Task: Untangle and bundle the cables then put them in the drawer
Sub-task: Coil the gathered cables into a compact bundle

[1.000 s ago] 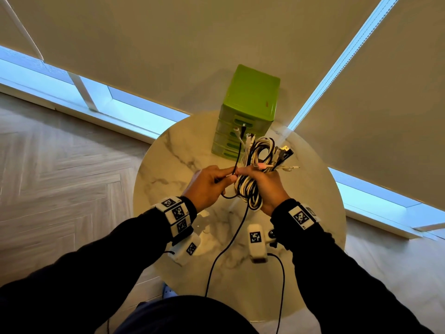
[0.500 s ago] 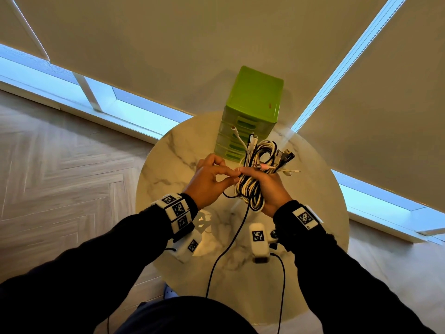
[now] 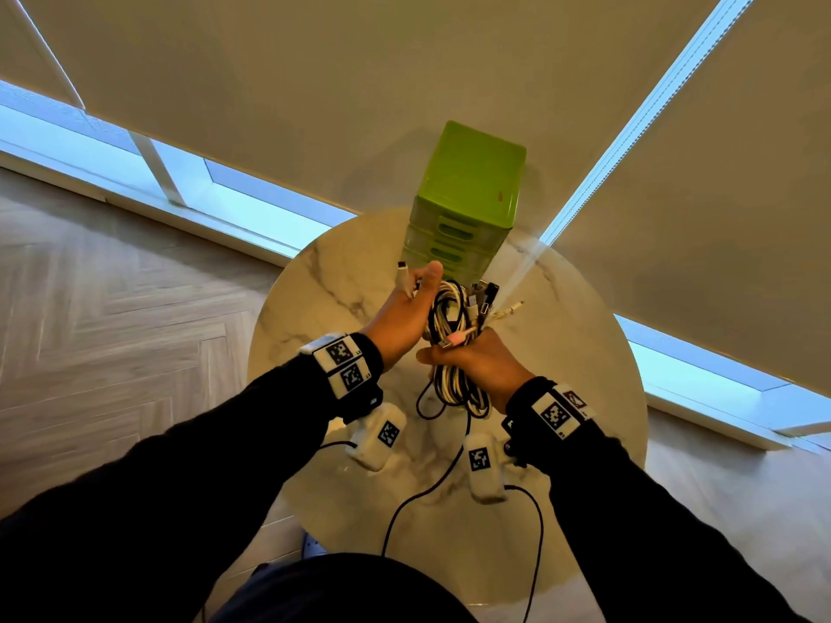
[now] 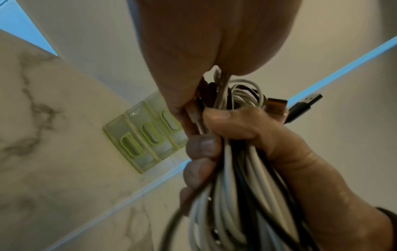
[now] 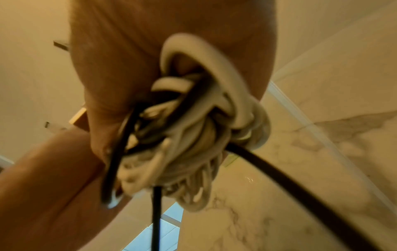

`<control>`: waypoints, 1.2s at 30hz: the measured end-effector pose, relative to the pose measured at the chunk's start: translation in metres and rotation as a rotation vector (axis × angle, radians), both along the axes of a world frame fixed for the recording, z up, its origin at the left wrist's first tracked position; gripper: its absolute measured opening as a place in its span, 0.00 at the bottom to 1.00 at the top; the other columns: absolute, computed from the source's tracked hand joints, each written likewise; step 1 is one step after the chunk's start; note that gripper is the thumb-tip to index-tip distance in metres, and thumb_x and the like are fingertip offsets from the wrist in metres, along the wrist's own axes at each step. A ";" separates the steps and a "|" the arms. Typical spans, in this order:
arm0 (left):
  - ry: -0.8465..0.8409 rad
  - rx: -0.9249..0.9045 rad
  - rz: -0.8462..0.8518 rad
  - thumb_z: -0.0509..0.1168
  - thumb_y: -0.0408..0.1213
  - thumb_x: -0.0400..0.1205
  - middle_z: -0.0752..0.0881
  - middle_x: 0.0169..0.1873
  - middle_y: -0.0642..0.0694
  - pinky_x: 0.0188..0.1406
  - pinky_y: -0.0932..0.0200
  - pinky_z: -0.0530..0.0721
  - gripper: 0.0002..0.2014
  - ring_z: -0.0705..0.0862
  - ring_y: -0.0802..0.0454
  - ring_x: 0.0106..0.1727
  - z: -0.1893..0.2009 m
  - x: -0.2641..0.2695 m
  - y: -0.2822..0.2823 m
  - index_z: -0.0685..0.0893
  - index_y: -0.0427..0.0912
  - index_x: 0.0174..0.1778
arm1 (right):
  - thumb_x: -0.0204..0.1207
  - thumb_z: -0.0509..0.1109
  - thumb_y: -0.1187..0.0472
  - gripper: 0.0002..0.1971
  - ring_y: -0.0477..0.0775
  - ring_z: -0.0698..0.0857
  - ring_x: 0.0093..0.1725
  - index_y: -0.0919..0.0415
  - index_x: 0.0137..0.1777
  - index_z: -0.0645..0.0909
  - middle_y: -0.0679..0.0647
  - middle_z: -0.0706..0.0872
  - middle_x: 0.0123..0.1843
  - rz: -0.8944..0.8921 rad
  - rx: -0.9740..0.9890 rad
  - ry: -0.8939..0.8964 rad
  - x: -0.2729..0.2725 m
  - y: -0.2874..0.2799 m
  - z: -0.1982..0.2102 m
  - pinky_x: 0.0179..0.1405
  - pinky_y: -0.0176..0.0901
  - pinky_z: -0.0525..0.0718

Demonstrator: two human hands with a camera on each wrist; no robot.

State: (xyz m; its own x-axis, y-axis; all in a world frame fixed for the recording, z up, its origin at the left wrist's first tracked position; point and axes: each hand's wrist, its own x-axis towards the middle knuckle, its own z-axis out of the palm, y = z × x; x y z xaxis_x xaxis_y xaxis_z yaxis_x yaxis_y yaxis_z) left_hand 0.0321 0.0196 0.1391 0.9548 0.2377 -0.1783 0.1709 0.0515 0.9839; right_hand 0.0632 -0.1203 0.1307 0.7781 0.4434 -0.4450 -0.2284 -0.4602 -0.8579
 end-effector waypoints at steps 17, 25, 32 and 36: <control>-0.076 0.131 0.216 0.78 0.43 0.77 0.88 0.54 0.49 0.52 0.60 0.87 0.08 0.89 0.57 0.49 -0.038 -0.017 0.028 0.94 0.48 0.50 | 0.74 0.69 0.74 0.04 0.61 0.87 0.35 0.69 0.40 0.84 0.65 0.82 0.34 -0.374 0.373 0.372 0.007 -0.006 -0.002 0.40 0.50 0.87; -0.171 0.665 -0.015 0.67 0.44 0.86 0.86 0.40 0.52 0.42 0.73 0.73 0.10 0.81 0.63 0.41 -0.051 -0.016 0.031 0.92 0.50 0.59 | 0.71 0.74 0.74 0.09 0.68 0.91 0.50 0.69 0.51 0.89 0.68 0.91 0.50 -0.149 0.336 0.216 0.003 -0.001 0.002 0.52 0.58 0.90; -0.108 0.420 -0.102 0.62 0.31 0.86 0.86 0.36 0.56 0.43 0.64 0.78 0.16 0.82 0.62 0.40 -0.044 -0.009 0.018 0.87 0.57 0.41 | 0.69 0.77 0.76 0.14 0.56 0.92 0.53 0.70 0.55 0.90 0.59 0.94 0.51 -0.164 0.309 -0.020 0.003 0.007 0.002 0.60 0.51 0.88; -0.072 0.511 -0.147 0.64 0.34 0.87 0.81 0.52 0.50 0.51 0.75 0.72 0.10 0.80 0.55 0.56 -0.044 -0.007 0.026 0.90 0.48 0.55 | 0.68 0.79 0.72 0.10 0.63 0.92 0.52 0.69 0.50 0.90 0.62 0.93 0.49 -0.111 0.228 -0.087 0.006 0.004 0.002 0.60 0.61 0.88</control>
State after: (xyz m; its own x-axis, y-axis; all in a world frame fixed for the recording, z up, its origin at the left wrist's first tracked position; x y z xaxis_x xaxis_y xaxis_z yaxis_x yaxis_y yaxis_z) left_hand 0.0249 0.0451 0.0953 0.9901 0.1401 -0.0073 0.0712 -0.4570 0.8866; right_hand 0.0691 -0.1161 0.1323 0.8585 0.4344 -0.2724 -0.1873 -0.2287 -0.9553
